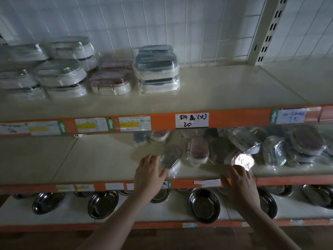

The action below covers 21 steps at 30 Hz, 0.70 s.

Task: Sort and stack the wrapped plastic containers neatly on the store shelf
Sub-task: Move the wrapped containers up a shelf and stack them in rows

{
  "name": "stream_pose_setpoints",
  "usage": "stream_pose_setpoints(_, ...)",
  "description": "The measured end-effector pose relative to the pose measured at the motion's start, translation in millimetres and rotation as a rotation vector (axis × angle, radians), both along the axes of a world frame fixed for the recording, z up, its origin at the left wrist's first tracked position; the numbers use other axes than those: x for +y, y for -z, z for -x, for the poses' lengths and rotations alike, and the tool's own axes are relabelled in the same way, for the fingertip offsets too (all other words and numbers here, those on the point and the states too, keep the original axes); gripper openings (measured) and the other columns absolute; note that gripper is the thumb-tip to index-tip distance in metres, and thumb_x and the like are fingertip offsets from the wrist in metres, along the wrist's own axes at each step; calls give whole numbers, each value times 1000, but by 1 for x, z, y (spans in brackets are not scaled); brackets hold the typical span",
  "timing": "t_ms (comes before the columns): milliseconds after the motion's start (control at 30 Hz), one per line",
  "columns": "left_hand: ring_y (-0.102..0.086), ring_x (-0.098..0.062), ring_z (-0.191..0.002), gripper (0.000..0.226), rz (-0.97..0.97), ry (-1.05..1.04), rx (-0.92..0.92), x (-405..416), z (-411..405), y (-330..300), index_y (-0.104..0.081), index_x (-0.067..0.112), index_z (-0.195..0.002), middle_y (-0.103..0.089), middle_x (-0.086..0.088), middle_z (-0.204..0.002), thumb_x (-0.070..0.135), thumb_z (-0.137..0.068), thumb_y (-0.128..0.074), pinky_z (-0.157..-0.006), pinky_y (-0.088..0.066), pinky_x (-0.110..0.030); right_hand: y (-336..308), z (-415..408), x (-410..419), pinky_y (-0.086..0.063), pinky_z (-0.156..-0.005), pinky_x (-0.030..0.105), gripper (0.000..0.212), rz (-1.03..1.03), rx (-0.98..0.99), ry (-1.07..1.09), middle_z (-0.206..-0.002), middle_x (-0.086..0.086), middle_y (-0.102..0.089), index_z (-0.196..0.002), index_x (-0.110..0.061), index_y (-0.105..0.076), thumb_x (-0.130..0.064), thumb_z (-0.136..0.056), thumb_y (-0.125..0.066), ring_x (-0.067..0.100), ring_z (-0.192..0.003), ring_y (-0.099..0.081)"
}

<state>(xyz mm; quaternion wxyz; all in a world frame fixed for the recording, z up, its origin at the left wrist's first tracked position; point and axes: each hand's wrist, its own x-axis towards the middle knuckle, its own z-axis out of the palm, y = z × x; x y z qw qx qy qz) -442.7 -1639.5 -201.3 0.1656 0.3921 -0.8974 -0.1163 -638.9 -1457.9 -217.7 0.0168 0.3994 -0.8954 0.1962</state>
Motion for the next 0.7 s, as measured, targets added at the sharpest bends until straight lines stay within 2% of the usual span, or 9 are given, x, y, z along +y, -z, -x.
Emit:
stream_pose_setpoints(100,-50,-27,-114,44,-26,-51,6,-11,19,27,-55,8,-122,-55,-7,-121,35,-87,-62,-86,-45,-33,23,13,-19,-40,-71,35,22,24,-55,-4,-104,15,-57,-105,-12,-63,-23,-85,-62,35,-90,-55)
stream_pose_setpoints(200,-44,-22,-120,50,-62,-86,-12,-22,35,58,-48,11,-130,-50,-3,-129,41,-91,-55,-91,-40,-29,47,27,-36,-39,-72,36,26,36,-106,-2,-102,14,-54,-104,-12,-63,-30,-88,-51,35,-90,-52)
stream_pose_setpoints(300,-41,-25,-126,56,-133,-83,-55,-27,46,82,-43,10,-136,-46,-6,-135,42,-91,-54,-96,-36,-31,66,39,-45,-37,-72,35,22,5,-145,-5,-104,15,-53,-105,-11,-62,-24,-88,-58,37,-93,-51)
stream_pose_setpoints(367,-36,-26,-131,63,-172,-96,-85,-32,55,94,-37,10,-141,-41,-8,-142,45,-91,-53,-101,-32,-32,77,46,-51,-37,-72,36,22,-13,-135,-22,-102,16,-54,-103,-10,-61,-24,-88,-56,37,-94,-51)
stream_pose_setpoints(433,-34,-27,-133,72,-182,-106,-92,-38,65,102,-33,10,-144,-37,-12,-145,54,-89,-46,-104,-31,-33,84,53,-59,-38,-73,38,22,-35,-148,-24,-101,17,-54,-102,-8,-60,-23,-88,-55,37,-94,-50)
stream_pose_setpoints(500,-26,-26,-138,75,-205,-118,-129,-44,75,110,-27,13,-147,-28,-12,-151,58,-89,-43,-107,-27,-34,88,57,-68,-39,-77,39,24,-29,-173,-23,-103,19,-52,-107,-7,-59,-20,-87,-59,39,-97,-49)
stream_pose_setpoints(567,-18,-25,-143,73,-232,-128,-195,-49,82,119,-20,15,-150,-18,-11,-156,54,-93,-45,-111,-22,-34,91,59,-76,-39,-81,41,30,0,-183,-42,-106,20,-52,-114,-8,-59,-19,-86,-61,40,-99,-49)
stream_pose_setpoints(700,-27,-31,-138,70,-128,-111,-200,-52,89,136,-32,9,-145,-29,-15,-150,50,-91,-51,-106,-28,-37,98,65,-94,-39,-88,41,41,16,-201,-79,-122,18,-49,-127,-13,-51,-29,-90,-57,38,-111,-46)
